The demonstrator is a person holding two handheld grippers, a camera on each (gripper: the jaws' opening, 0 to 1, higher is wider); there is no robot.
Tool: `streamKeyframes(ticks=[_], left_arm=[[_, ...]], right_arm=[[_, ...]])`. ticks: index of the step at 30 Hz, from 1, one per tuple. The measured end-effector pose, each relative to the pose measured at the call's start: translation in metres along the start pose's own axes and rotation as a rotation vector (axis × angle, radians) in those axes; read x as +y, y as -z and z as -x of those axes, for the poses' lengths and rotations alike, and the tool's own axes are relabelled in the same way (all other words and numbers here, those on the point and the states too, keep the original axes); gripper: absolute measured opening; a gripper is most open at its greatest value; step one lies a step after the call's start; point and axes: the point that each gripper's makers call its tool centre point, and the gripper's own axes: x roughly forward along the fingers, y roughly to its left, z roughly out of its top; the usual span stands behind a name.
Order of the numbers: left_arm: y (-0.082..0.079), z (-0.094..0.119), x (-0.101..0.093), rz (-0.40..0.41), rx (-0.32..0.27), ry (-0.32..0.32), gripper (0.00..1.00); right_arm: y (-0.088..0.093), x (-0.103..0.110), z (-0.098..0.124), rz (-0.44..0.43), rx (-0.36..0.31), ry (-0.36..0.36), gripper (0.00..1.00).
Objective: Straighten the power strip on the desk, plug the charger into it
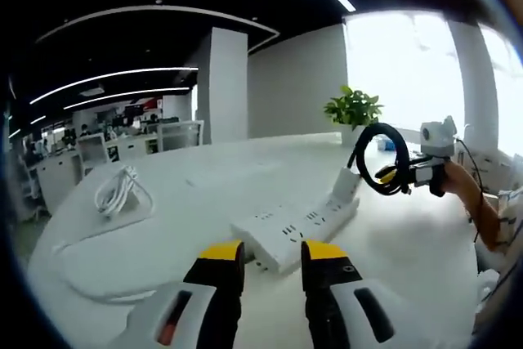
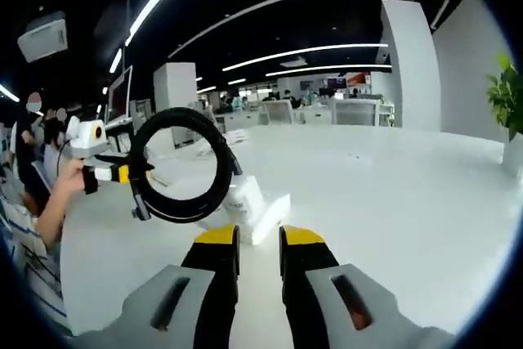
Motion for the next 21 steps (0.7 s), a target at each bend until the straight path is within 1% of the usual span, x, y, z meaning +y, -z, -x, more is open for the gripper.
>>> streamKeyframes(ticks=[2,6,8,11,14,16,19,21], left_arm=[[0.001,0.011,-0.004,0.005,-0.019,-0.028,0.26],[0.007,0.033,-0.017,0.036,-0.032,-0.054,0.26],[0.009,0.042,-0.024,0.041,-0.042,-0.066,0.26],[0.011,0.052,-0.032,0.045,-0.062,-0.095,0.26],[0.017,0.059,-0.041,0.045,-0.055,-0.104,0.28],[0.021,0.064,-0.044,0.043,-0.057,-0.125,0.28],[0.029,0.069,-0.051,0.028,-0.043,-0.143,0.28],[0.033,0.073,-0.054,0.027,-0.036,-0.151,0.28]], right_arm=[[0.001,0.007,0.009,0.010,-0.001,0.015,0.20],[0.005,0.025,0.025,0.005,0.003,0.002,0.21],[0.005,0.034,0.034,0.009,-0.015,0.002,0.21],[0.006,0.040,0.041,0.001,-0.030,0.015,0.21],[0.011,0.048,0.047,-0.003,-0.041,0.018,0.21],[0.013,0.054,0.050,-0.019,-0.053,0.014,0.21],[0.021,0.065,0.053,-0.021,-0.045,0.003,0.21],[0.025,0.070,0.055,-0.019,-0.045,0.008,0.21]])
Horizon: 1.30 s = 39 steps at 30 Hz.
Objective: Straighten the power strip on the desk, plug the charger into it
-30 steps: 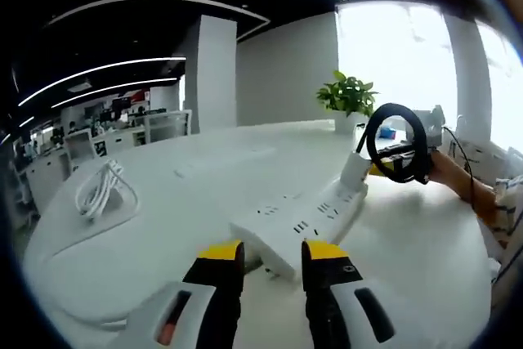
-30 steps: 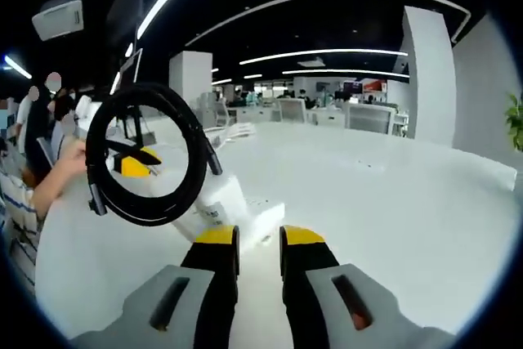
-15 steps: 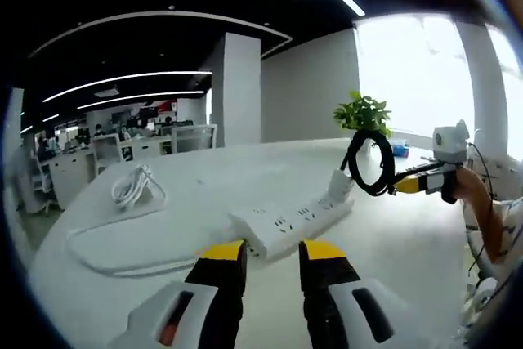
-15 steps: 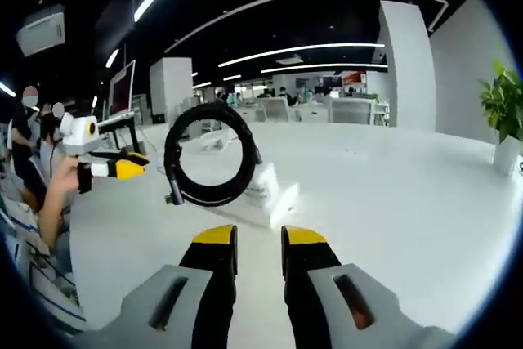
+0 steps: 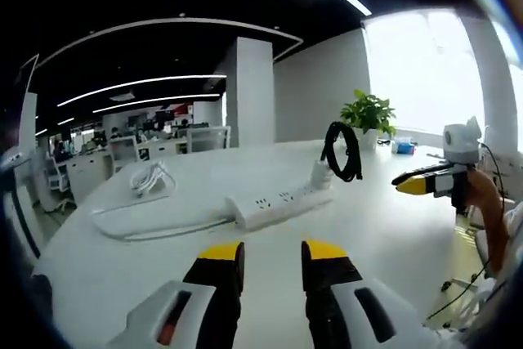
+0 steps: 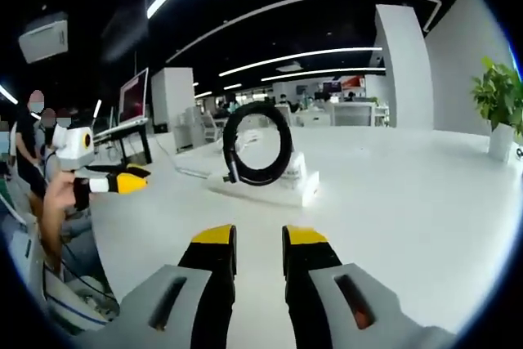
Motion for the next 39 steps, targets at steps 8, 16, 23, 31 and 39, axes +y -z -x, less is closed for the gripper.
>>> streamKeyframes(ticks=[8,16,23,31,39], left_arm=[[0.006,0.021,-0.005,0.016,-0.012,-0.040,0.29],[0.014,0.039,-0.008,0.010,-0.022,-0.101,0.31],[0.024,0.047,-0.013,0.017,-0.011,-0.118,0.33],[0.030,0.054,-0.011,0.017,-0.005,-0.158,0.34],[0.039,0.060,-0.007,0.019,0.015,-0.190,0.37]], right_arm=[[0.007,0.014,0.011,-0.003,-0.005,0.016,0.23],[0.014,0.027,0.023,0.032,-0.007,0.060,0.24],[0.019,0.028,0.027,0.031,0.003,0.079,0.25],[0.022,0.032,0.035,0.041,0.007,0.099,0.27],[0.027,0.032,0.041,0.040,0.009,0.128,0.28]])
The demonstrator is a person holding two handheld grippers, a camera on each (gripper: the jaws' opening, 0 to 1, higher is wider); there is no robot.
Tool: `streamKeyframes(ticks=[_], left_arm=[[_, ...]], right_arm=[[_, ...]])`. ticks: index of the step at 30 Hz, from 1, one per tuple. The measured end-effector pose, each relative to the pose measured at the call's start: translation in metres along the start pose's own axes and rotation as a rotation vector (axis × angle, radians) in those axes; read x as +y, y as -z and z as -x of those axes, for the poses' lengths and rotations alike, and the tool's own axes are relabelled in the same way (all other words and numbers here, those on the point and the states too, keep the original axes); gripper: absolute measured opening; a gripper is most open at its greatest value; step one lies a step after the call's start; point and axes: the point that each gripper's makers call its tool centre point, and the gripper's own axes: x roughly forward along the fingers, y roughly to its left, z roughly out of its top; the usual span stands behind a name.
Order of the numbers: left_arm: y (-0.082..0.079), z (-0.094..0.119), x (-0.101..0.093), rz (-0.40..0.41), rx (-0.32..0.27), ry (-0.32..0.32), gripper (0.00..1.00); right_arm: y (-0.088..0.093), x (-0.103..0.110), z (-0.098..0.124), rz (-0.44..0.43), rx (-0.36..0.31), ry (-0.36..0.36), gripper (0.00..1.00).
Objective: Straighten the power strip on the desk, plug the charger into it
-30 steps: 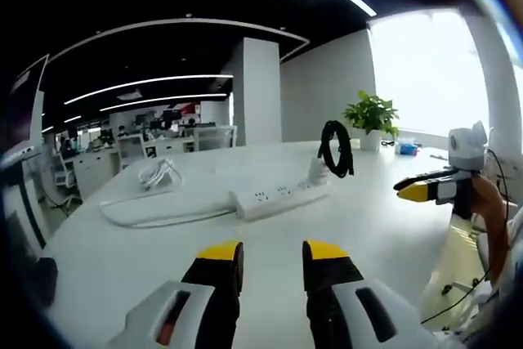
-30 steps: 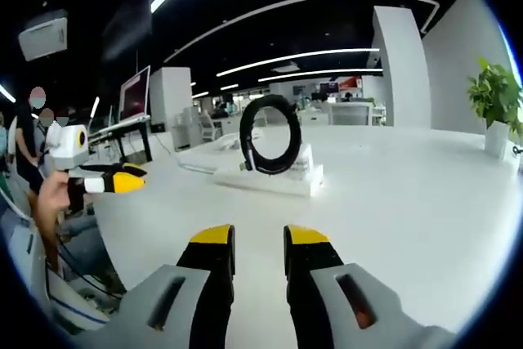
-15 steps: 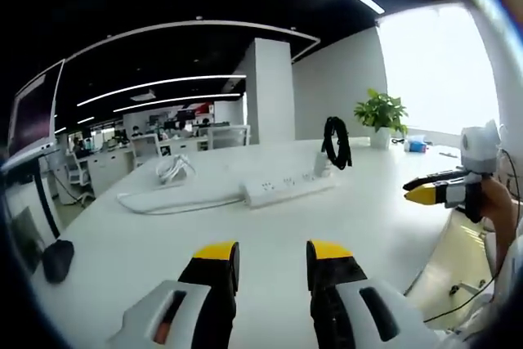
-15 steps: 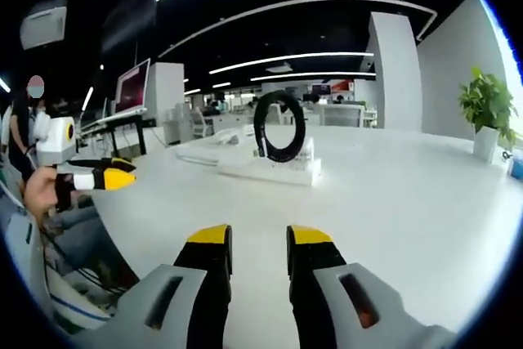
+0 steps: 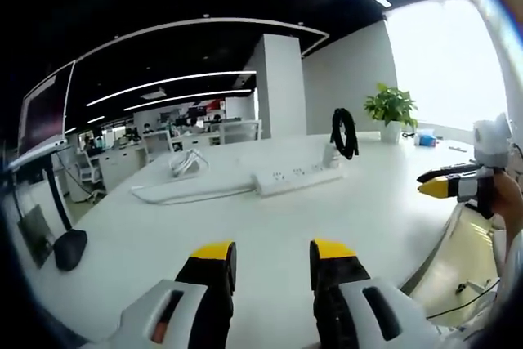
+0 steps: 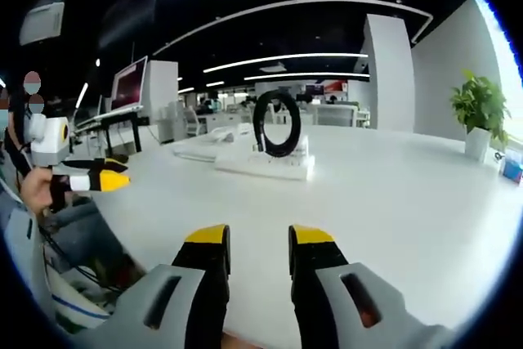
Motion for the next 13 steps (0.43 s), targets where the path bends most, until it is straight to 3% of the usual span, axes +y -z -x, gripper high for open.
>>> streamKeyframes(ticks=[13], left_arm=[[0.012,0.002,0.003,0.029,0.021,-0.027,0.40]], right_arm=[[0.012,-0.007,0.004,-0.048,0.001,0.054,0.32]])
